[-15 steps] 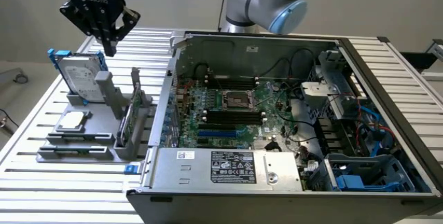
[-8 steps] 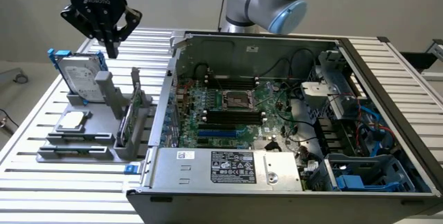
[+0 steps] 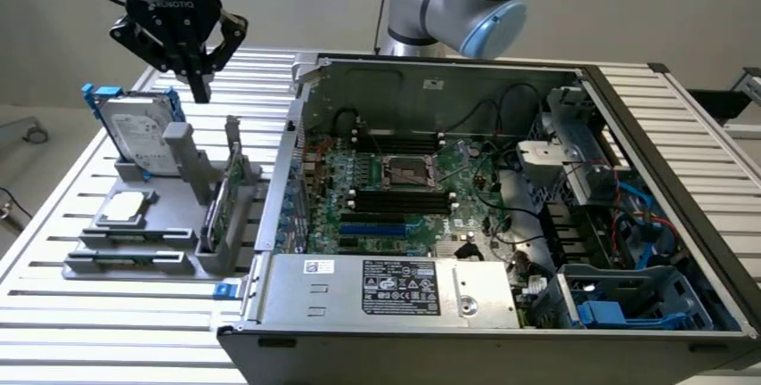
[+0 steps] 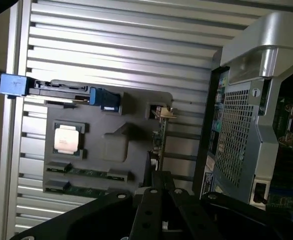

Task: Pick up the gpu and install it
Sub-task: 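Reach for the gpu, then pick up the gpu and move the gpu toward the slot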

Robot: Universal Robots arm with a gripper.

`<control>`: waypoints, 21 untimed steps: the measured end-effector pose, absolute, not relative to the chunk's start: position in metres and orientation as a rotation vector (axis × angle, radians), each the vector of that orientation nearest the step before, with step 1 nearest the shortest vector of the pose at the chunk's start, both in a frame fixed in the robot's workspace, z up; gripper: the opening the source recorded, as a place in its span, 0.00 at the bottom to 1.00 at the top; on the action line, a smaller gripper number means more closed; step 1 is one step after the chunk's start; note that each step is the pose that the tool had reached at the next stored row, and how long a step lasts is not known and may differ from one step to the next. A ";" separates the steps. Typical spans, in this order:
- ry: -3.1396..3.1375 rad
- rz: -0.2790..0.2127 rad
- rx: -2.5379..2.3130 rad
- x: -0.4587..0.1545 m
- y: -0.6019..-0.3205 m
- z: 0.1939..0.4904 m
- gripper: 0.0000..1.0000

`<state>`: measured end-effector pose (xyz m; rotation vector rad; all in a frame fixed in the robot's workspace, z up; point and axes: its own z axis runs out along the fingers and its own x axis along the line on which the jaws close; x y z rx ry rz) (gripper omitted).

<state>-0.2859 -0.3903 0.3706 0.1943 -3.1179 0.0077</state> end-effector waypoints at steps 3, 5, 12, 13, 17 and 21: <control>-3.118 0.007 0.194 -0.286 -0.390 0.371 0.11; -3.118 0.007 0.193 -0.286 -0.390 0.371 0.11; -3.118 0.007 0.191 -0.286 -0.390 0.371 0.11; -3.118 0.007 0.191 -0.286 -0.390 0.371 0.11; -3.118 0.007 0.190 -0.286 -0.390 0.371 0.12; -3.118 0.007 0.189 -0.286 -0.390 0.371 0.30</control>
